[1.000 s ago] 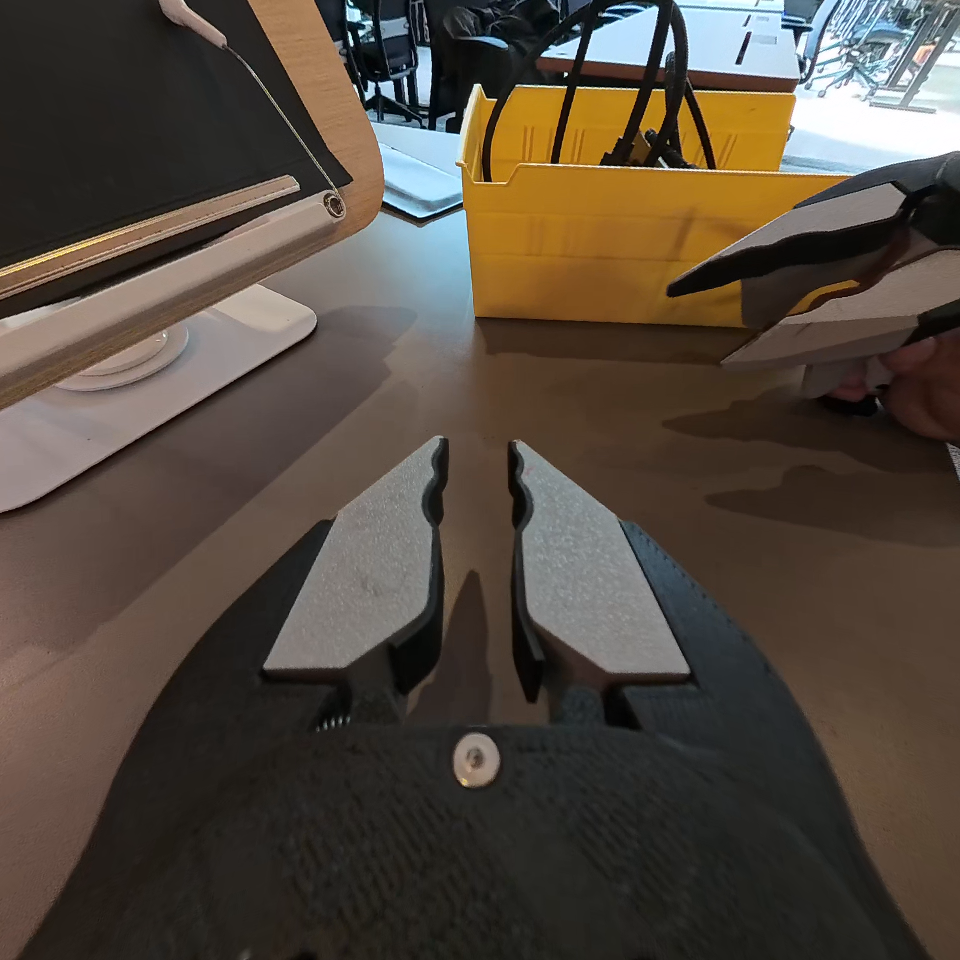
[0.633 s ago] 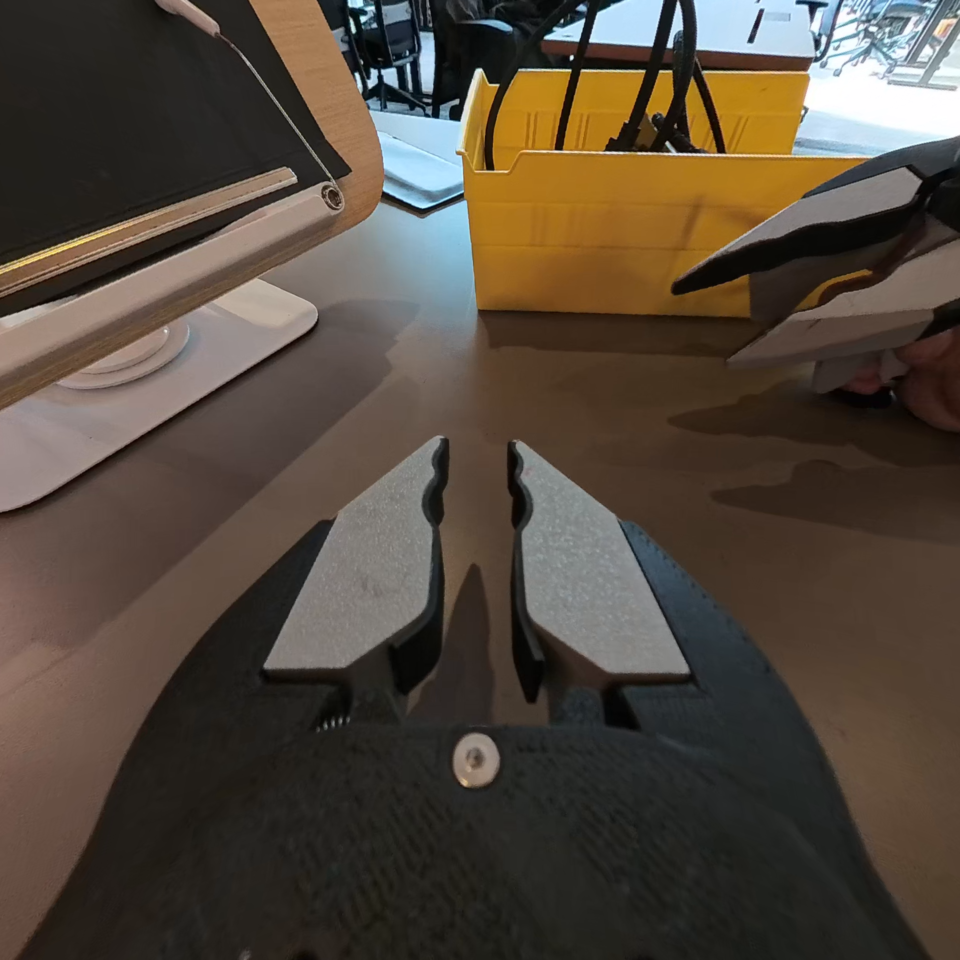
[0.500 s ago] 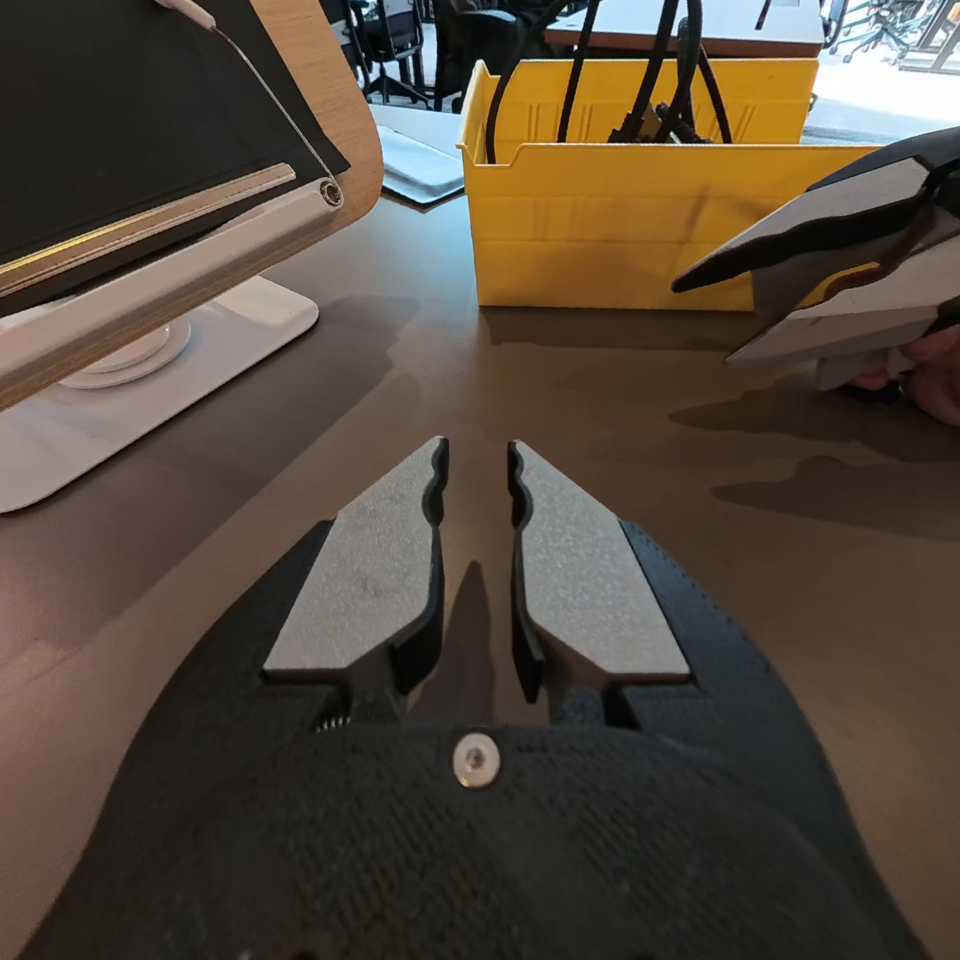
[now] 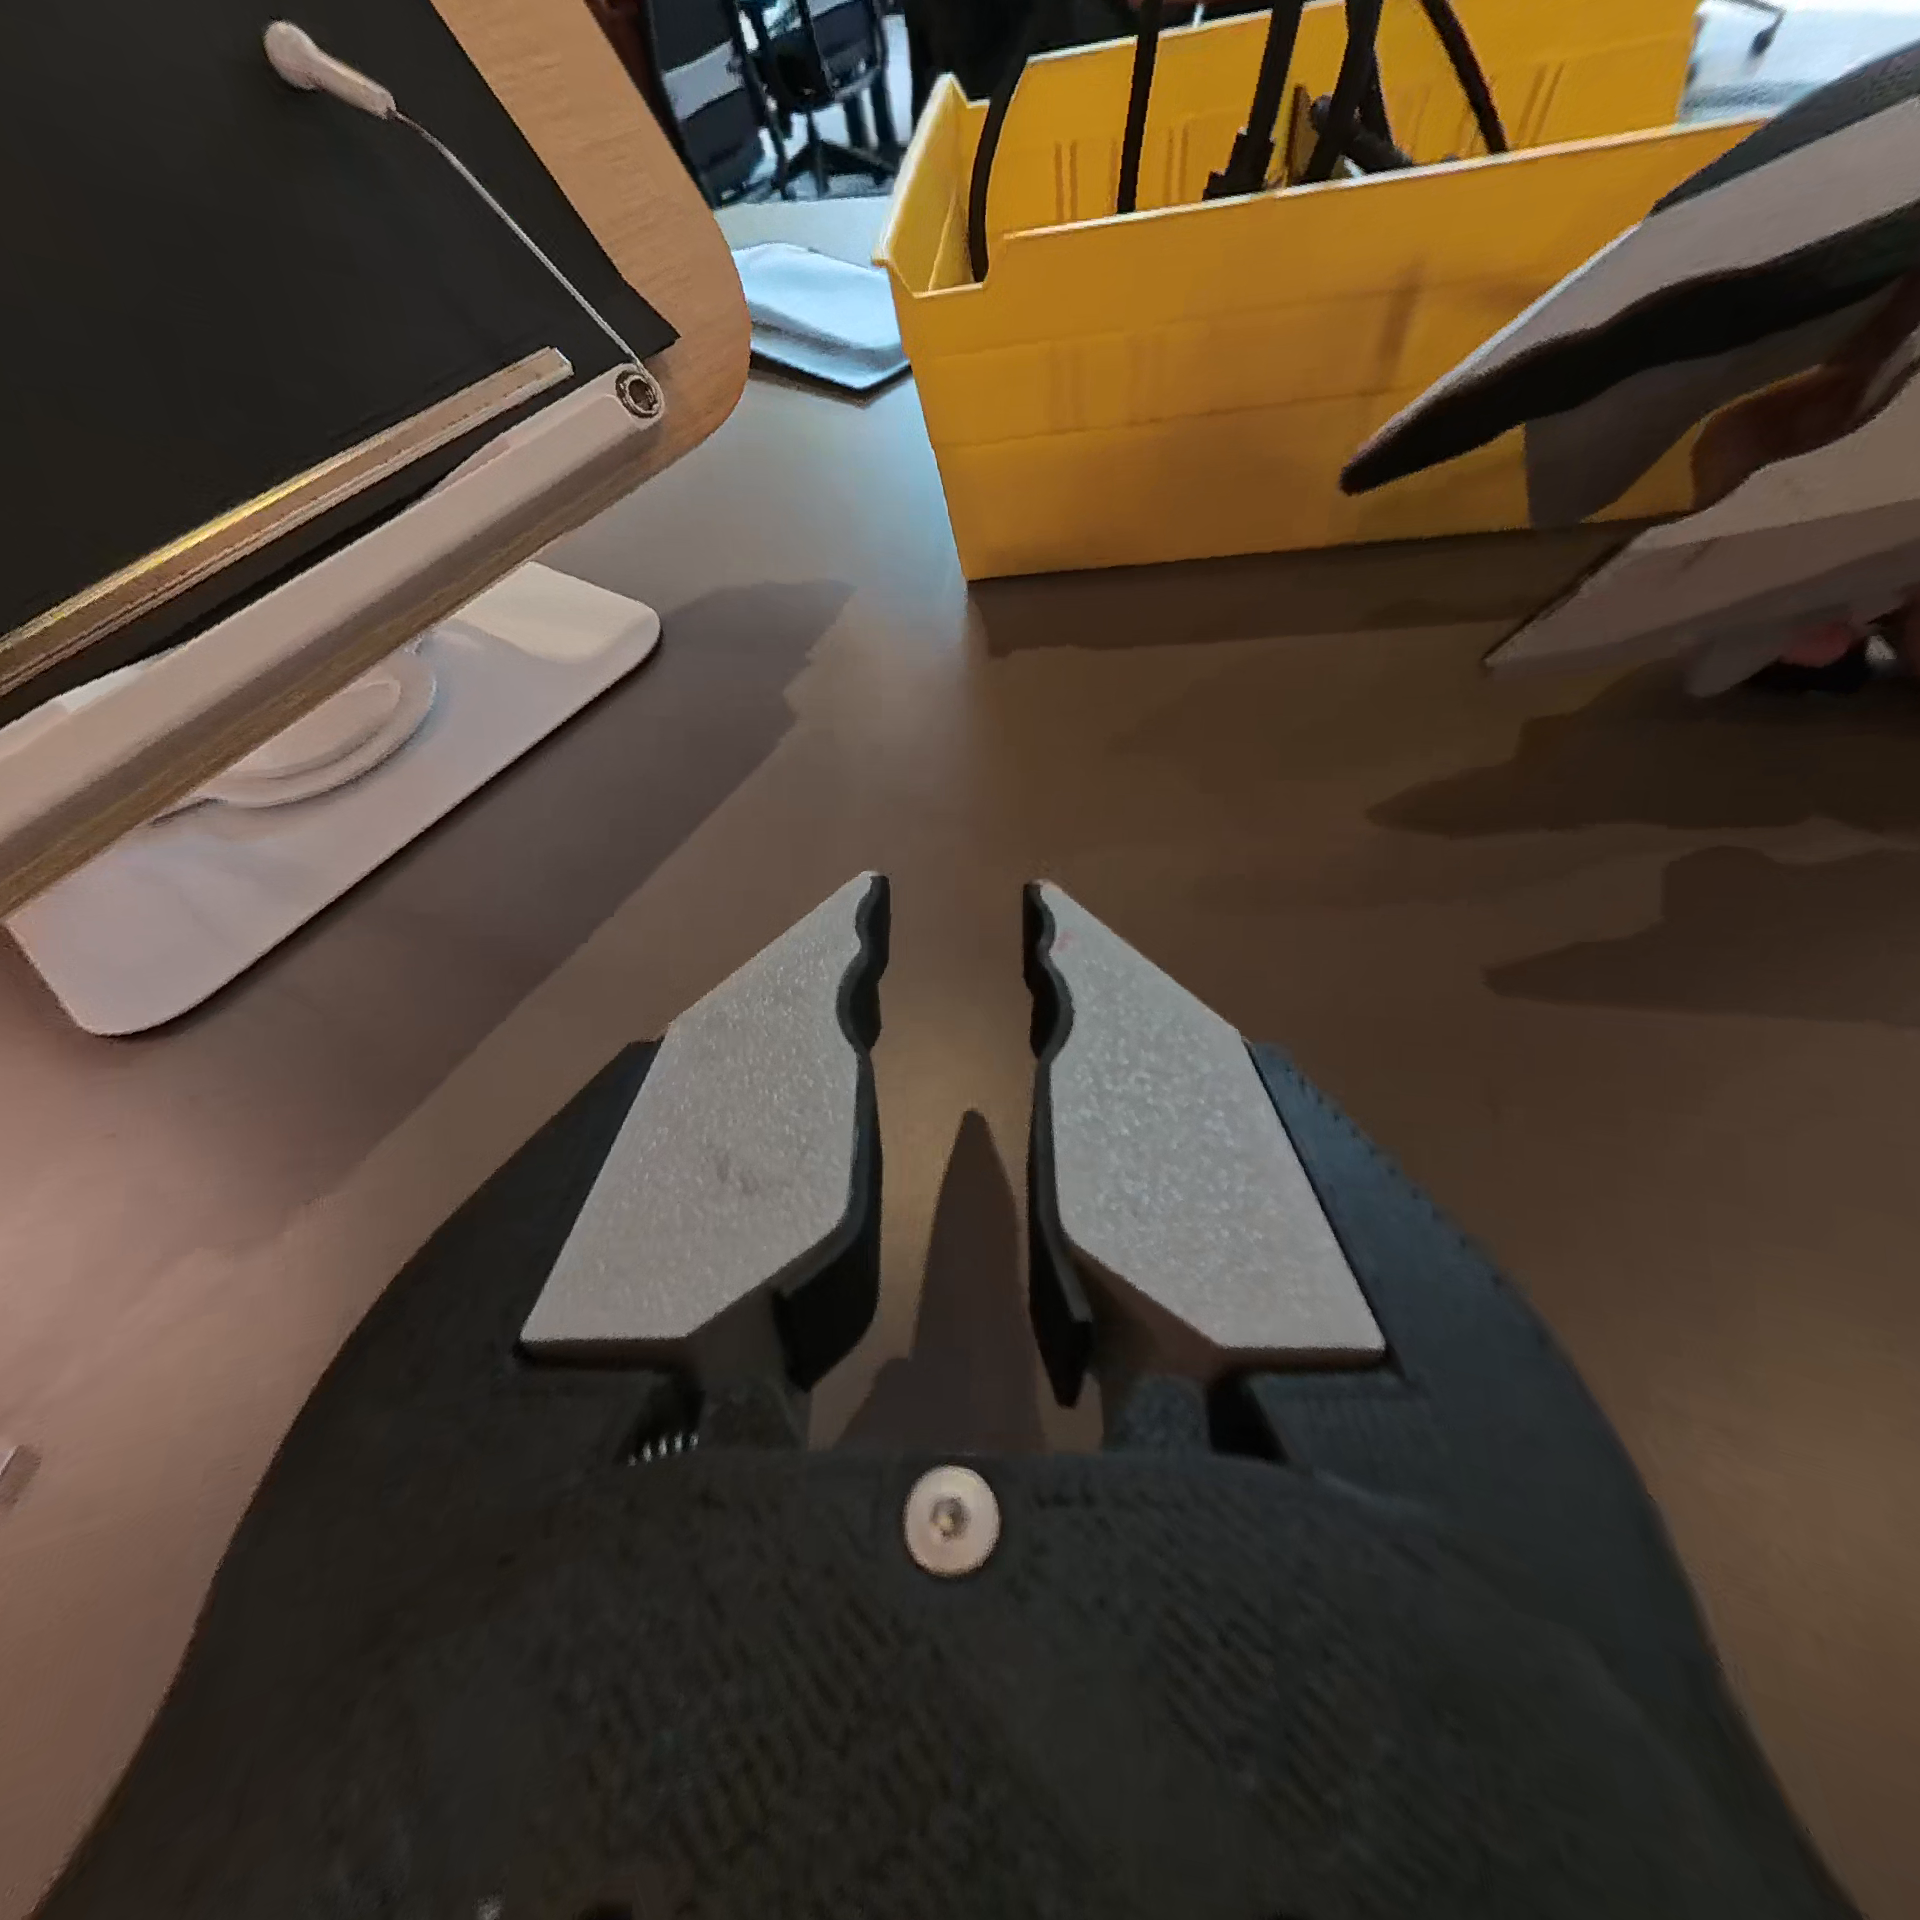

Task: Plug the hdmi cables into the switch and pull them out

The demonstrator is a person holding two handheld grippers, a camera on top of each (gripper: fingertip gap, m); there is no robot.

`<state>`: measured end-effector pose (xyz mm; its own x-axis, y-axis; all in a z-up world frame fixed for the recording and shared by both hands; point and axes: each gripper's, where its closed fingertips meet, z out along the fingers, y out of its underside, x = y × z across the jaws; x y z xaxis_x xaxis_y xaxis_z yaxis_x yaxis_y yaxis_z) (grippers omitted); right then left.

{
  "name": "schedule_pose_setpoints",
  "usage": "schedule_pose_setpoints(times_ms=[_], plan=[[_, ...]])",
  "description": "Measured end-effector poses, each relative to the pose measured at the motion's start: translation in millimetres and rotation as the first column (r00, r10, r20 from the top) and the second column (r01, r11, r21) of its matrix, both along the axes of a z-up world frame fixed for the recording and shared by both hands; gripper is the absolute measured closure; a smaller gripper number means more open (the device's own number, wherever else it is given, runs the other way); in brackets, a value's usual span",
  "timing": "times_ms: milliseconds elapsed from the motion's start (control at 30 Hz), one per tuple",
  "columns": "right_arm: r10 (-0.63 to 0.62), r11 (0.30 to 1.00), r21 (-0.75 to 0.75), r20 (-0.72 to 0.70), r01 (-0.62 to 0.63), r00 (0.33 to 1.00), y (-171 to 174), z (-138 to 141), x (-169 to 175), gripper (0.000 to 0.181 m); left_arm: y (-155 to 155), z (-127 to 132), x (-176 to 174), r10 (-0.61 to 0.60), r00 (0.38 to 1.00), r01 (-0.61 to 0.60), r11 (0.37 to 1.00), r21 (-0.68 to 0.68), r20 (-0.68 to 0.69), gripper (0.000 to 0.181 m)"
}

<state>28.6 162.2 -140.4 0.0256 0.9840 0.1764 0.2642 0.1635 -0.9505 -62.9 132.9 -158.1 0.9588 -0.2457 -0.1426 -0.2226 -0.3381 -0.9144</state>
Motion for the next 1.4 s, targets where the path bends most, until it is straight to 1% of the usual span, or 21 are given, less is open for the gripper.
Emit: schedule_pose_setpoints(times_ms=[67, 167, 267, 333, 433, 500, 567, 633, 700, 767, 867, 933, 1000, 1067, 1133, 1200, 1267, 1400], plan=[[-0.001, 1.000, 0.008, 0.007, 0.001, 1.000, -1, -1, 0, 0.131, -10, -2, 4, 0.034, 0.999, -0.034, 0.999, -0.008, -0.025, 0.158], [-0.004, 1.000, -0.005, 0.002, 0.004, 1.000, -4, 0, 3, 0.131, -30, 1, 12, 0.125, 0.991, -0.125, 0.992, 0.019, -0.036, 0.158], [-0.031, 0.998, -0.063, 0.015, 0.031, 0.999, -11, -1, 25, 0.130, -63, 7, 31, 0.174, 0.983, -0.175, 0.984, 0.035, 0.052, 0.157], [-0.089, 0.993, -0.073, 0.004, 0.089, 0.996, -16, 0, 54, 0.129, -93, 9, 43, 0.192, 0.977, -0.196, 0.980, 0.037, 0.092, 0.156], [-0.195, 0.980, -0.048, -0.042, 0.193, 0.980, -17, 8, 105, 0.132, -145, 12, 46, 0.276, 0.960, -0.279, 0.958, 0.061, 0.051, 0.156], [-0.271, 0.961, -0.069, -0.035, 0.268, 0.962, -12, 8, 137, 0.133, -181, 15, 45, 0.347, 0.937, -0.348, 0.935, 0.070, 0.029, 0.156], [-0.305, 0.948, -0.108, -0.044, 0.299, 0.951, -10, 12, 166, 0.133, -219, 24, 44, 0.420, 0.907, -0.421, 0.901, 0.106, 0.029, 0.158], [-0.343, 0.933, -0.136, -0.054, 0.333, 0.938, -8, 17, 192, 0.133, -253, 29, 43, 0.473, 0.880, -0.473, 0.874, 0.111, 0.026, 0.157], [-0.357, 0.923, -0.167, -0.029, 0.347, 0.934, -8, 15, 210, 0.126, -286, 30, 39, 0.523, 0.852, -0.521, 0.848, 0.096, 0.013, 0.153], [-0.334, 0.924, -0.195, 0.004, 0.328, 0.943, -14, 10, 221, 0.123, -315, 31, 35, 0.560, 0.828, -0.559, 0.824, 0.088, 0.014, 0.151], [-0.333, 0.926, -0.176, 0.040, 0.335, 0.942, -18, 7, 237, 0.122, -352, 31, 29, 0.603, 0.798, -0.602, 0.795, 0.069, 0.019, 0.144], [-0.341, 0.927, -0.153, 0.045, 0.343, 0.939, -19, 7, 244, 0.122, -370, 31, 22, 0.638, 0.770, -0.636, 0.768, 0.067, 0.002, 0.141], [-0.348, 0.923, -0.156, 0.050, 0.352, 0.936, -17, 7, 247, 0.121, -382, 33, 15, 0.663, 0.748, -0.662, 0.746, 0.068, 0.009, 0.139], [-0.345, 0.921, -0.172, 0.051, 0.348, 0.937, -16, 5, 245, 0.116, -387, 35, 11, 0.676, 0.737, -0.675, 0.734, 0.072, 0.022, 0.137], [-0.341, 0.922, -0.178, 0.048, 0.344, 0.939, -14, 5, 238, 0.111, -388, 36, 5, 0.695, 0.719, -0.693, 0.717, 0.080, 0.003, 0.136], [-0.361, 0.918, -0.158, 0.054, 0.364, 0.931, -6, 5, 231, 0.112, -386, 37, -5, 0.717, 0.696, -0.713, 0.695, 0.093, -0.016, 0.134], [-0.395, 0.905, -0.139, 0.070, 0.401, 0.916, 6, 6, 223, 0.117, -381, 37, -15, 0.739, 0.674, -0.735, 0.672, 0.091, -0.014, 0.133], [-0.438, 0.882, -0.134, 0.120, 0.451, 0.891, 30, 9, 202, 0.122, -353, 32, -25, 0.735, 0.678, -0.735, 0.677, 0.045, 0.025, 0.124]])
